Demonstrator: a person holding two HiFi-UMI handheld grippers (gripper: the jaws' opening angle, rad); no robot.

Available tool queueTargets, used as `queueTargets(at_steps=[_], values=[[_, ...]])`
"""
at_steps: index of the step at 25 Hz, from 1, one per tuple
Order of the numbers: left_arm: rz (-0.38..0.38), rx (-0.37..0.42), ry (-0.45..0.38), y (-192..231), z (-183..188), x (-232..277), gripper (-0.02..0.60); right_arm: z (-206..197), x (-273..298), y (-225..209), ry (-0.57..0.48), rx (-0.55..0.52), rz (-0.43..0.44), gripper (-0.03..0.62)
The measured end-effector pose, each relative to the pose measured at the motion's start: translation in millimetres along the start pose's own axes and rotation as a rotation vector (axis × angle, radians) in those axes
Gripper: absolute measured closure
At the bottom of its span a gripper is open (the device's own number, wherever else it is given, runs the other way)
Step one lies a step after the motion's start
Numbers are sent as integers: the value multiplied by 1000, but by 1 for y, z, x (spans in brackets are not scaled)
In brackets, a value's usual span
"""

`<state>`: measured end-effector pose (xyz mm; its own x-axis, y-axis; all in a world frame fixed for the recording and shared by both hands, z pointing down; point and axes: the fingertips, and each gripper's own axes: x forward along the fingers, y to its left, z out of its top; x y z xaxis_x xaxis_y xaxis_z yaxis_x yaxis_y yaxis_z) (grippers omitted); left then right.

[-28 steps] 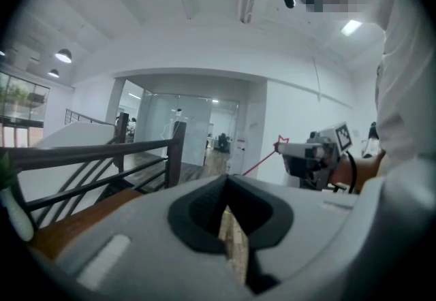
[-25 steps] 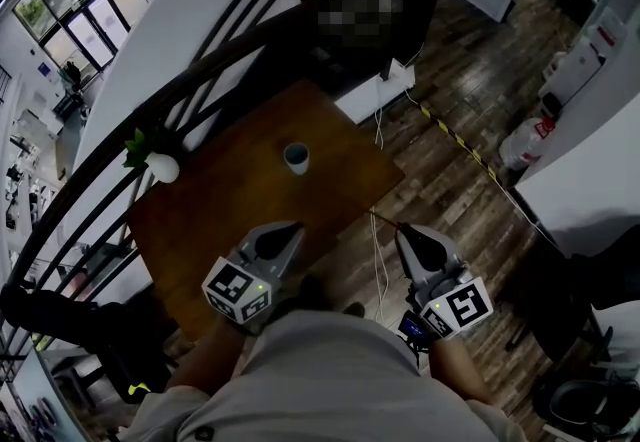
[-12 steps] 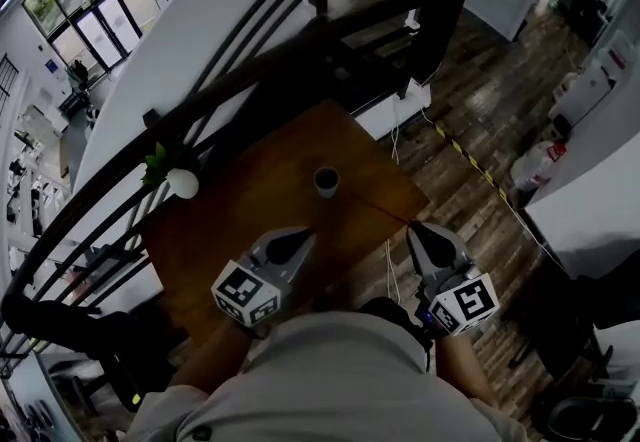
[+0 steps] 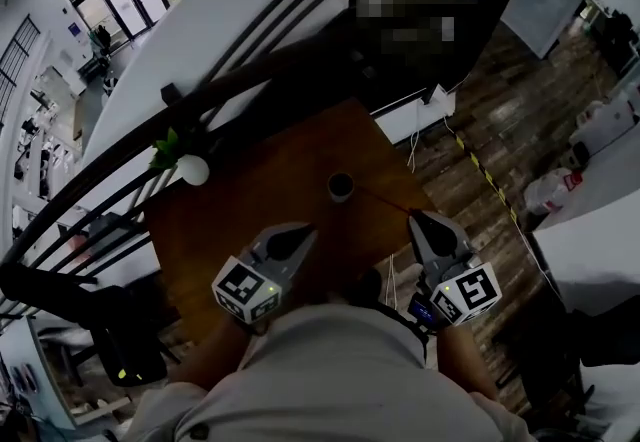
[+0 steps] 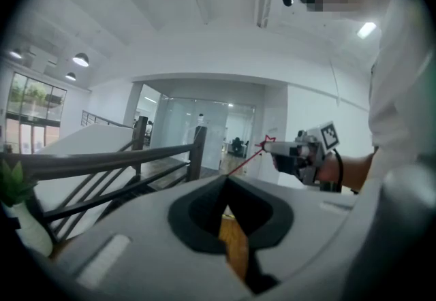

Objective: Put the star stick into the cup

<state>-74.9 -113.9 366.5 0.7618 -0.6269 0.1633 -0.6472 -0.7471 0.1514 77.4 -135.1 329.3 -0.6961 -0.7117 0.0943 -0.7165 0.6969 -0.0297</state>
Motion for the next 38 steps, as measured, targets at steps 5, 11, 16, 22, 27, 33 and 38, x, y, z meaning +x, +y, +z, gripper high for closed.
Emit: queueTargets(at_steps=[5,11,16,22,27,33,38], values=[[79,-18,-4,7,3,8,578,1,18,-19,10,-7,73,571],[206,-33,-13,19,3,23,578,-9,39,-45,33,-8,181,571],[312,-69,-14,22,2,48,578,-22,55,-78,64,3,291,571],[421,-100,15,25,-13,48,578,-34,67,-89,101,5,389,571],[447,-128,44,26,-24,48,578,-44,74,-86,131,24,420,571],[436,-147,66,41,-30,54,578,-57,86,-82,189,44,445,571],[412,-170,82,59,-42,62,578,-74,103,-83,242,54,441,571]])
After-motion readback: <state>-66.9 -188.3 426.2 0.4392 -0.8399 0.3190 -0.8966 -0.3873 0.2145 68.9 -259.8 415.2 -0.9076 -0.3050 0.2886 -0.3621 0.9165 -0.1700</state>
